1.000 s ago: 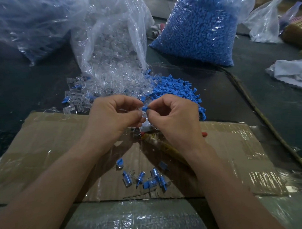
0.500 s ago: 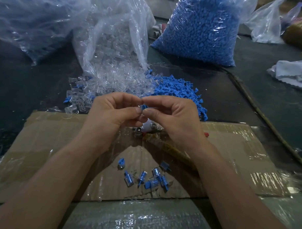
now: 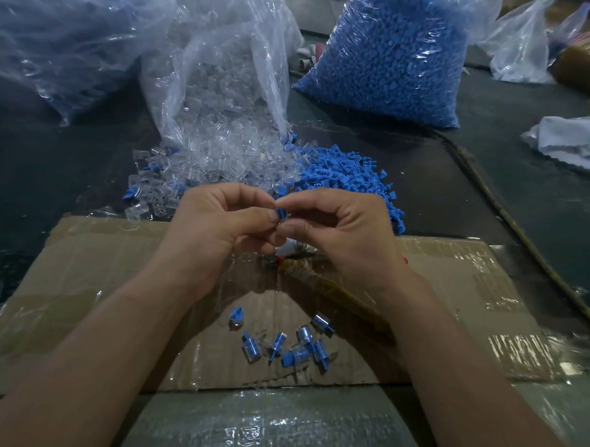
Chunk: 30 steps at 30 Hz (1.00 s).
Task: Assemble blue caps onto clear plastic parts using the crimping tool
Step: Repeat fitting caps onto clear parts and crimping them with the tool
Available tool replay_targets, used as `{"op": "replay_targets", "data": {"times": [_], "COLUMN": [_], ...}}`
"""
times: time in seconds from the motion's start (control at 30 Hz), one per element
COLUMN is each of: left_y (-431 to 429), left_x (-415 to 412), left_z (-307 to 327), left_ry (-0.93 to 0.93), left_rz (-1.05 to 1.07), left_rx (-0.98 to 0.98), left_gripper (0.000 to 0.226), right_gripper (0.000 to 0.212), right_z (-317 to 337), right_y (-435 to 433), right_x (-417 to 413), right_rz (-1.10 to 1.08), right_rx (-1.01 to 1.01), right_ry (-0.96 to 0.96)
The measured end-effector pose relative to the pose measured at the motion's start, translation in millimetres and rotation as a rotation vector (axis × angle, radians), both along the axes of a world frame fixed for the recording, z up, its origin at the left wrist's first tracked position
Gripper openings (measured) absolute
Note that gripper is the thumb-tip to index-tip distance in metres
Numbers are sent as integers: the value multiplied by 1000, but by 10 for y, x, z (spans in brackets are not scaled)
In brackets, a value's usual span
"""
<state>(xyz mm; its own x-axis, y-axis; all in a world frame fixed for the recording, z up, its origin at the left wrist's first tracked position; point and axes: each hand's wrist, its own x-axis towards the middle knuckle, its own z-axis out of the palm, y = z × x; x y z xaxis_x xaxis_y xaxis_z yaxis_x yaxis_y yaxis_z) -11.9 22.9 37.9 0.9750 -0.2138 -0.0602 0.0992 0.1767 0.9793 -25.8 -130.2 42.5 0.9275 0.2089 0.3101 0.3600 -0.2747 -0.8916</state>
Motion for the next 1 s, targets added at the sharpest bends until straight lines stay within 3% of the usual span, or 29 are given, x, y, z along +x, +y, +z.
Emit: {"op": "replay_targets", "data": {"times": [0.3,1.0], "left_y": [13,-30], "left_x": [-15,-24], "left_z": [41,50], "left_ry": [93,137], "left_rz": [-85,-65], "left_rx": [-94,-41], "left_gripper": [17,18], "right_gripper": [33,20], "right_z": [-26,-2], "right_y": [-68,-50], "right_x": [30,19], "right_rz": [-36,-66], "right_rx": [-69,-390], "right_ry": [-146,-248]}}
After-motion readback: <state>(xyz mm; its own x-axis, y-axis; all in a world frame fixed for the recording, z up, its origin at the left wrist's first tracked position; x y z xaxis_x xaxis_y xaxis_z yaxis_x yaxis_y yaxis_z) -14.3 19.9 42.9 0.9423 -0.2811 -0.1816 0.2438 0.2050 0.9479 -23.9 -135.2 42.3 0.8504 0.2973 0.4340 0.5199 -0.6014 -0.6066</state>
